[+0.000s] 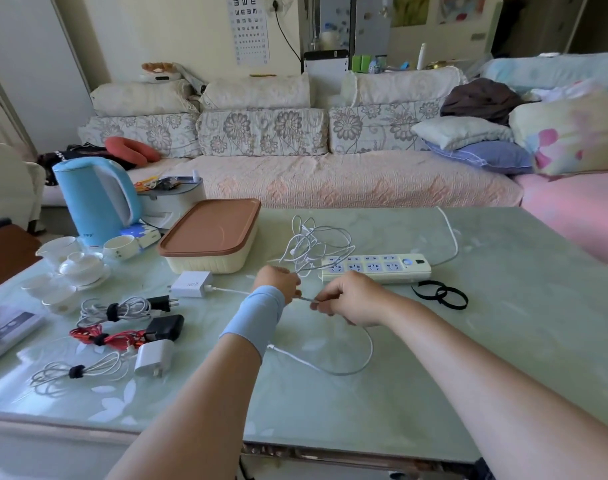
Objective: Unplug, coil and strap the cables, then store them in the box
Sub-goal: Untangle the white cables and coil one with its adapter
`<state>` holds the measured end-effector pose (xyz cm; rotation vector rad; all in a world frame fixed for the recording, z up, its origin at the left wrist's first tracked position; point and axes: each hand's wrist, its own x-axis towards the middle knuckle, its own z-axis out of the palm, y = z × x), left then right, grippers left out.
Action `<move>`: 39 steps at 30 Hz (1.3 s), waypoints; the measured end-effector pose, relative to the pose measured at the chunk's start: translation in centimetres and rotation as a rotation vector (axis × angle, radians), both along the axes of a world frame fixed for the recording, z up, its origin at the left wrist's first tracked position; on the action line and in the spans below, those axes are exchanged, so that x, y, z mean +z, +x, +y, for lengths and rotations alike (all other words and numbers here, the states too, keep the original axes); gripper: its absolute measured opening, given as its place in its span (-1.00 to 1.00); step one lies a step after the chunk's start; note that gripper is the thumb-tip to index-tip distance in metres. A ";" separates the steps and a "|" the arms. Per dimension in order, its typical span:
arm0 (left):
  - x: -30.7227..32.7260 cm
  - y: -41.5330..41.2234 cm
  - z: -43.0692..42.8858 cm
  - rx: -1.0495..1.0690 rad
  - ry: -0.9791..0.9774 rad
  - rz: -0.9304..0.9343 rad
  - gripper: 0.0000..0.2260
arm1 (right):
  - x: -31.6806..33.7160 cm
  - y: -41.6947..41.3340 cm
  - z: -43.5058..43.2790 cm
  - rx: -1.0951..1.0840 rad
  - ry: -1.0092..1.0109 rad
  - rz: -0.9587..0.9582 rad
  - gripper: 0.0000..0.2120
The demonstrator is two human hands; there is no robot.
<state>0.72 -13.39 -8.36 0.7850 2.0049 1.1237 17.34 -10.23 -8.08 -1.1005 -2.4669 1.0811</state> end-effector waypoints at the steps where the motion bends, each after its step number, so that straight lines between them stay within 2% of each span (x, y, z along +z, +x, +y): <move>1: 0.3 0.0 -0.1 0.027 0.067 -0.155 -0.82 | 0.4 0.2 -0.2 0.033 -0.063 0.001 -0.91; 4: 1.6 0.4 -1.1 0.065 0.208 -0.509 -0.90 | 0.7 1.2 -0.9 0.094 -0.143 -0.085 -0.88; 6: 2.4 0.2 -1.8 0.021 0.222 -0.577 -0.84 | 0.7 1.4 -0.9 0.010 -0.087 -0.053 -0.84; 10: 4.3 -0.1 -4.3 -0.164 0.221 -0.444 -0.87 | 1.5 0.6 -0.8 -0.232 0.118 0.333 -0.68; 11: 4.6 -0.2 -4.9 -0.217 0.226 -0.402 -0.87 | 1.8 0.4 -1.1 -0.205 0.160 0.393 -0.60; 13: 5.1 -0.3 -6.0 -0.345 0.215 -0.293 -0.84 | 2.2 0.0 -1.9 -0.075 0.233 0.380 -0.50; 15: 5.5 -0.5 -6.9 -0.464 0.220 -0.188 -0.79 | 2.1 -0.4 -2.4 0.025 0.258 0.311 -0.62; 18: 5.6 -0.7 -7.8 -0.490 0.333 -0.087 -0.84 | 2.0 -0.7 -2.2 0.010 0.257 0.312 -0.93; 20: 5.5 -0.4 -8.0 -0.506 0.364 -0.075 -0.83 | 2.1 -0.6 -2.0 -0.007 0.243 0.329 -0.84; 22: 4.9 -0.2 -7.6 -0.489 0.383 -0.048 -0.80 | 2.2 -0.4 -1.8 -0.063 0.223 0.381 -0.82; 23: 4.4 -0.2 -7.2 -0.442 0.403 0.018 -0.78 | 2.3 -0.3 -1.6 -0.128 0.243 0.422 -0.85; 25: 3.0 -0.7 -6.1 -0.351 0.407 0.312 -0.77 | 2.5 -0.1 -1.1 -0.247 0.230 0.534 -0.88; 26: 2.3 -0.7 -5.8 -0.353 0.372 0.468 -0.80 | 2.7 0.0 -0.9 -0.273 0.189 0.598 -0.86; 27: 1.7 -0.7 -5.7 -0.378 0.330 0.544 -0.82 | 2.7 0.1 -0.7 -0.288 0.149 0.643 -0.81; 29: 0.9 -0.1 -5.2 -0.430 0.298 0.456 -0.86 | 2.4 0.4 -0.1 -0.313 0.123 0.680 -0.78; 31: 0.8 0.9 -4.7 -0.459 0.305 0.333 -0.86 | 2.3 0.7 0.2 -0.343 0.096 0.718 -0.83; 32: 0.8 1.3 -4.2 -0.464 0.296 0.337 -0.85 | 2.4 0.9 0.3 -0.365 0.057 0.762 -0.84; 34: 1.0 1.8 -3.0 -0.451 0.231 0.450 -0.84 | 2.6 1.3 0.6 -0.437 -0.011 0.846 -0.82; 37: 0.9 1.9 -1.5 -0.459 0.044 0.652 -0.84 | 2.8 2.1 1.4 -0.597 0.138 0.847 -0.79; 39: 0.0 1.5 -0.5 -0.458 -0.128 0.798 -0.81 | 3.3 2.8 1.9 -0.689 0.126 0.923 -0.82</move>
